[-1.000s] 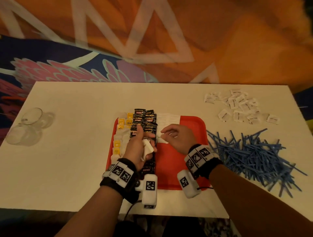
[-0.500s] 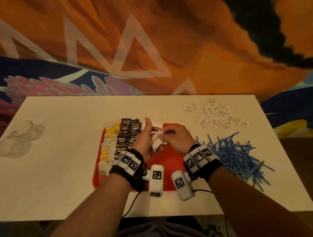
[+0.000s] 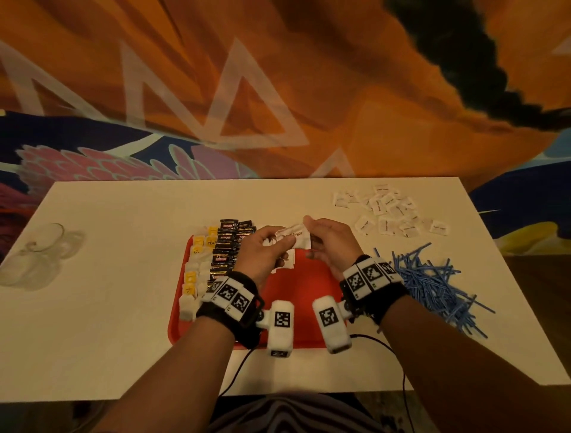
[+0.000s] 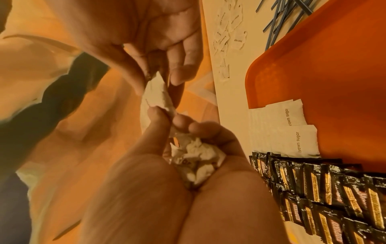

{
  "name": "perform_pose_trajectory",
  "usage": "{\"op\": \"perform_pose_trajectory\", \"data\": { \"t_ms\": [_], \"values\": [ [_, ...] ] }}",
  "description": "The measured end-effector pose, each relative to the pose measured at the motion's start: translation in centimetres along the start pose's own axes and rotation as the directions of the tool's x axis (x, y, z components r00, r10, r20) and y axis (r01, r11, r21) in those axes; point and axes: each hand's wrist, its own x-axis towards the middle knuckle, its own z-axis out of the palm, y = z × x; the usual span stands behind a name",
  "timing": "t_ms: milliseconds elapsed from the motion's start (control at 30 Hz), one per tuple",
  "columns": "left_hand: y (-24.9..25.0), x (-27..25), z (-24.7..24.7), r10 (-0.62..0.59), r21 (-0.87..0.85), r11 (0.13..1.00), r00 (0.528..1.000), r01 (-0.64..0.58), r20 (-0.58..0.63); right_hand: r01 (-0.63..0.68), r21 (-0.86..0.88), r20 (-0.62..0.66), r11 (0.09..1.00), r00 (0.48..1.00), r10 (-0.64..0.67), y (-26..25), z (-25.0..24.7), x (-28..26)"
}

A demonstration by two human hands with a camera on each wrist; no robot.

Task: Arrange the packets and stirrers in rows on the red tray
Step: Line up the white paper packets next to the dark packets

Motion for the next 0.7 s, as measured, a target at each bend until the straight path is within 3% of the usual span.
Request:
{"op": "perform_pose_trajectory", "data": {
  "t_ms": [100, 167, 233, 400, 533, 700],
  "values": [
    [0.3, -0.2, -0.2, -0.044, -0.06, 0.997, 0.999, 0.045, 0.022, 0.058, -0.114, 0.051, 0.992, 0.997, -0.053, 0.2, -0.1, -0.4],
    [0.5, -0.1, -0.4, -0.101, -0.185, 0.977, 0.995, 0.104, 0.025, 0.069, -0.129, 0.046, 0.989, 0.997, -0.064, 0.4, 0.0, -0.3],
    [0.6, 0.0, -0.4, -0.106, -0.194, 0.976, 0.994, 0.101, -0.016, 0.069, -0.121, 0.042, 0.99, 0.997, -0.064, 0.5, 0.2, -0.3],
    [0.2, 0.3, -0.4, 0.06, 0.066, 0.997, 0.986, -0.05, -0.158, -0.048, 0.05, 0.082, 0.998, 0.996, 0.043, 0.8, 1.0, -0.2],
    [0.1, 0.0, -0.5, 0.228, 0.3, 0.941, 0.947, -0.154, -0.227, -0.166, 0.185, 0.101, 0.969, 0.984, 0.149, 0.7, 1.4, -0.5],
    [-0.2, 0.0, -1.0, 0.305, 0.362, 0.914, 0.897, -0.182, -0.319, -0.095, -0.035, 0.167, 0.995, 0.981, 0.1, 1.5, 1.4, -0.8]
  ]
}}
